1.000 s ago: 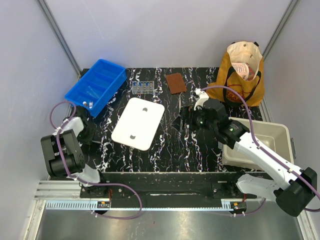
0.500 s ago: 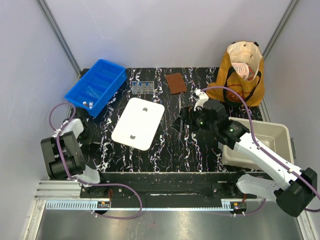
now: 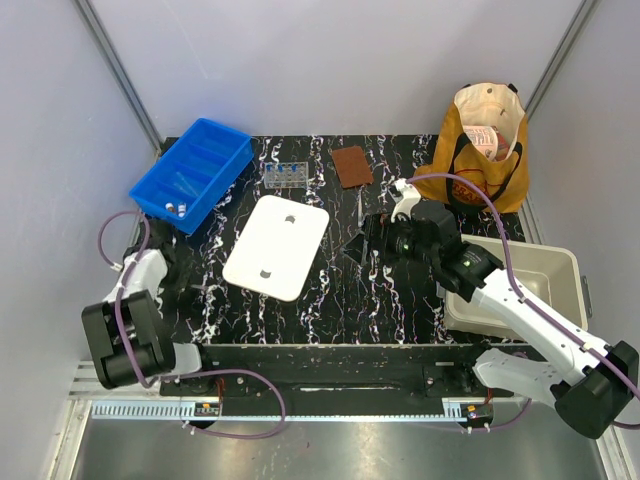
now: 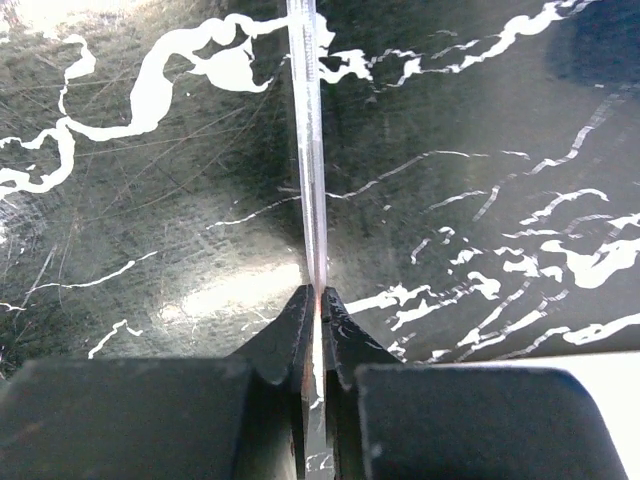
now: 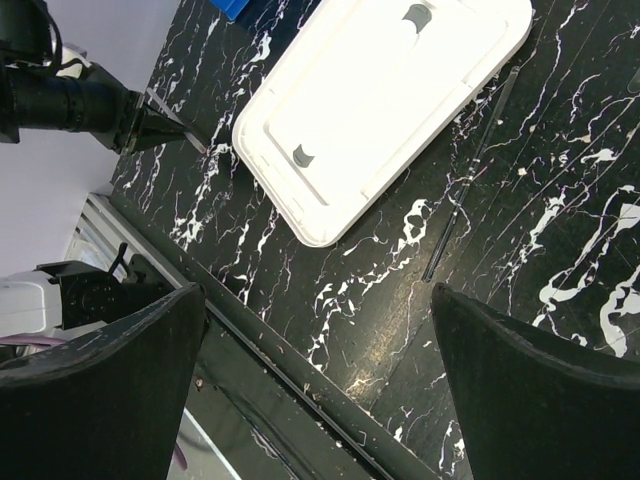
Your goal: Organize the chemistry lab equipment
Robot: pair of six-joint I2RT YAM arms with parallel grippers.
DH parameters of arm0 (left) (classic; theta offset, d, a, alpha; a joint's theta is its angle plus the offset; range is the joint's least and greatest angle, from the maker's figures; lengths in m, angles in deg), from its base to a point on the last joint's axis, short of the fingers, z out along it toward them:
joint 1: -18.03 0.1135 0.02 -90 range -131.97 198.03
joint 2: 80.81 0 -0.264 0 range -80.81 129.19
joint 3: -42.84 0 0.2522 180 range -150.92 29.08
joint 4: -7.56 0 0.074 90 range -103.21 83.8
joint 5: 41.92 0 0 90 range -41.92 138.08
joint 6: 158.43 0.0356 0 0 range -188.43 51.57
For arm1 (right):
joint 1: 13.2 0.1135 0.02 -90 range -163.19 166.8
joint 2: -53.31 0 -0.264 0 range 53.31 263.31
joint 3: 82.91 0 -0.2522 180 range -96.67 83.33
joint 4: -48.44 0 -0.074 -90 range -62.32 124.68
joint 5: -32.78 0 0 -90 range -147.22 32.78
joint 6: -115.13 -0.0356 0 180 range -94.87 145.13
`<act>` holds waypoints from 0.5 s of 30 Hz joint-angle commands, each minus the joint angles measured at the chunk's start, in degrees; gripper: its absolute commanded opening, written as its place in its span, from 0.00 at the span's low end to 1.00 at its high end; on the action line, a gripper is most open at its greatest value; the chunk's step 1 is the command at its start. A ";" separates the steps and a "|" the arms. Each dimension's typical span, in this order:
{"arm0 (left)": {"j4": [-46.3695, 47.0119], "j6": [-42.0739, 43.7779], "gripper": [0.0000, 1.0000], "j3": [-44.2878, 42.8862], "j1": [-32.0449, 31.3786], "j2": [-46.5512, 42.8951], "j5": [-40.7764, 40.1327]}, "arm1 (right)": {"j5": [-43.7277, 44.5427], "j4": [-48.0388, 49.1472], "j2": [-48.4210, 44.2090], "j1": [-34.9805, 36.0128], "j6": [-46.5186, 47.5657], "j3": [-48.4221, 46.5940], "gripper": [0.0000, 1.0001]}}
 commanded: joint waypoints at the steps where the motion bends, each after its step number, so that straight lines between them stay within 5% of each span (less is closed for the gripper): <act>1: -0.93 1.67 0.00 0.58 0.11 -5.81 0.62 | -1.52 2.69 -1.34 0.34 -0.87 -0.91 1.00; 15: -0.59 8.87 0.00 0.32 -3.05 -20.31 6.85 | 2.34 2.86 -1.43 0.26 -3.24 -1.52 1.00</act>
